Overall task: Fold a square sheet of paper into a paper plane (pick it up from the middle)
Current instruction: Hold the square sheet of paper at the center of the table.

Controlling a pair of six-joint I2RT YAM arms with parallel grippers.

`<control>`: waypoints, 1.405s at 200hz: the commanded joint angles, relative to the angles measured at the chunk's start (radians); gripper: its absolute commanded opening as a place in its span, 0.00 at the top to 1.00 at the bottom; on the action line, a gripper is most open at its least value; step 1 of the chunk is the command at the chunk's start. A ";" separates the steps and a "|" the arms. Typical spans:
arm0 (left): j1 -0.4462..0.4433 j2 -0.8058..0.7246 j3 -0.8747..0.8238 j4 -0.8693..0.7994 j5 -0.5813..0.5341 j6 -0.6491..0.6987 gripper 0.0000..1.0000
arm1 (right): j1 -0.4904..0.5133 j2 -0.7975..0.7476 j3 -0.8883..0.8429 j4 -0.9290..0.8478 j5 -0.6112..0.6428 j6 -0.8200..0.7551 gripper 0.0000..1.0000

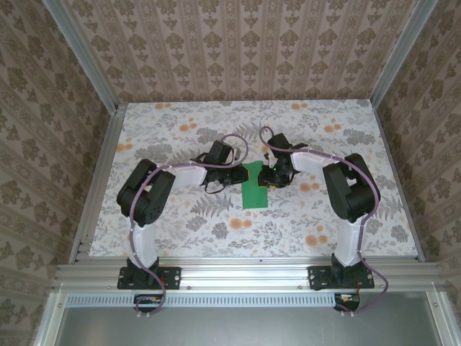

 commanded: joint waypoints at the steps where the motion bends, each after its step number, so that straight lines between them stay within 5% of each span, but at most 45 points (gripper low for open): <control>1: -0.004 0.025 0.027 -0.005 0.019 0.002 0.82 | 0.005 0.089 -0.040 -0.010 0.067 -0.030 0.67; 175: -0.007 0.063 0.051 -0.110 -0.020 0.022 0.86 | 0.006 0.088 -0.023 -0.009 0.062 -0.025 0.66; 242: -0.009 0.082 0.034 -0.156 -0.045 0.028 0.88 | -0.007 -0.119 -0.020 0.062 0.030 0.098 0.55; 281: -0.009 0.092 0.036 -0.163 -0.048 0.030 0.89 | 0.008 -0.133 -0.025 0.096 -0.036 0.123 0.64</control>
